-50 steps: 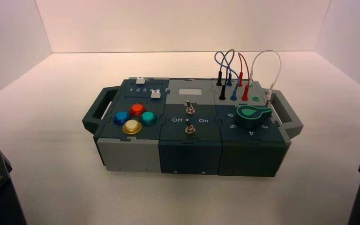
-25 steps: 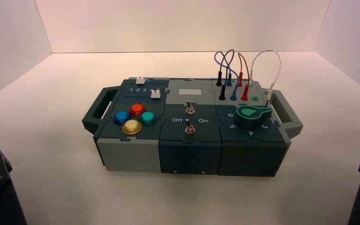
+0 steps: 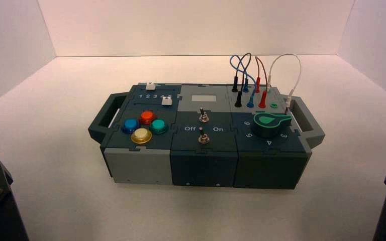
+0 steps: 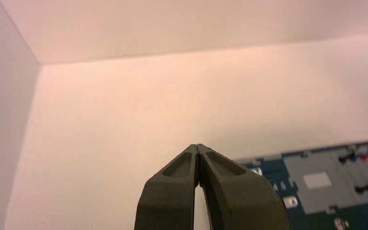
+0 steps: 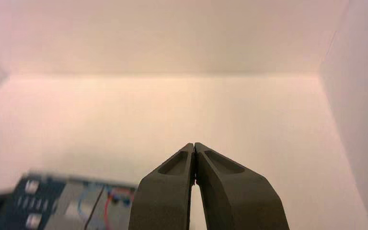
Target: Move the top slider to position 1.
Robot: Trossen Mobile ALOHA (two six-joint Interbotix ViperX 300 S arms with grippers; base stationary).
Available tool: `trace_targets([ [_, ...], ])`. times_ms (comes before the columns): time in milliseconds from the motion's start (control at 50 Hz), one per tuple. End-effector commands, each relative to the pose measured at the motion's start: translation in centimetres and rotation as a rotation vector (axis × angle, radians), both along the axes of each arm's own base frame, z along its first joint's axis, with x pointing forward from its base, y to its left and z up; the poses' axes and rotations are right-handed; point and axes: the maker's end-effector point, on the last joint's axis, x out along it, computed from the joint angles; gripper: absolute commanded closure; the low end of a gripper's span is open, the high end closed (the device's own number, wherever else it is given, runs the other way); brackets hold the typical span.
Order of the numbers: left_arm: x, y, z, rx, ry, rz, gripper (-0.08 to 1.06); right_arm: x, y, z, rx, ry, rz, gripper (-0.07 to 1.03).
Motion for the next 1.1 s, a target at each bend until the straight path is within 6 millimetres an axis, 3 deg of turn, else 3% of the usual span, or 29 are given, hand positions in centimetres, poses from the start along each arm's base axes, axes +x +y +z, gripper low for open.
trace_targets([
  [20, 0.8, -1.9, 0.1, 0.006, 0.029, -0.062, 1.01, 0.6, 2.8, 0.0, -0.003, 0.046, 0.107, 0.99],
  [140, 1.3, -3.2, -0.8, 0.016, 0.075, -0.102, 1.01, 0.6, 5.9, -0.8, -0.004, 0.085, 0.212, 0.99],
  [380, 2.5, -3.7, -3.0, 0.039, 0.155, -0.103, 1.01, 1.0, 10.2, -2.3, -0.012, 0.166, 0.341, 0.99],
  [700, 3.2, -4.1, -6.2, 0.043, 0.278, -0.092, 1.01, 1.9, 12.6, -4.5, 0.029, 0.262, 0.36, 0.99],
  [1100, 3.0, -4.1, -6.1, 0.042, 0.272, -0.094, 1.01, 2.6, 17.2, -7.5, 0.043, 0.366, 0.425, 0.99],
])
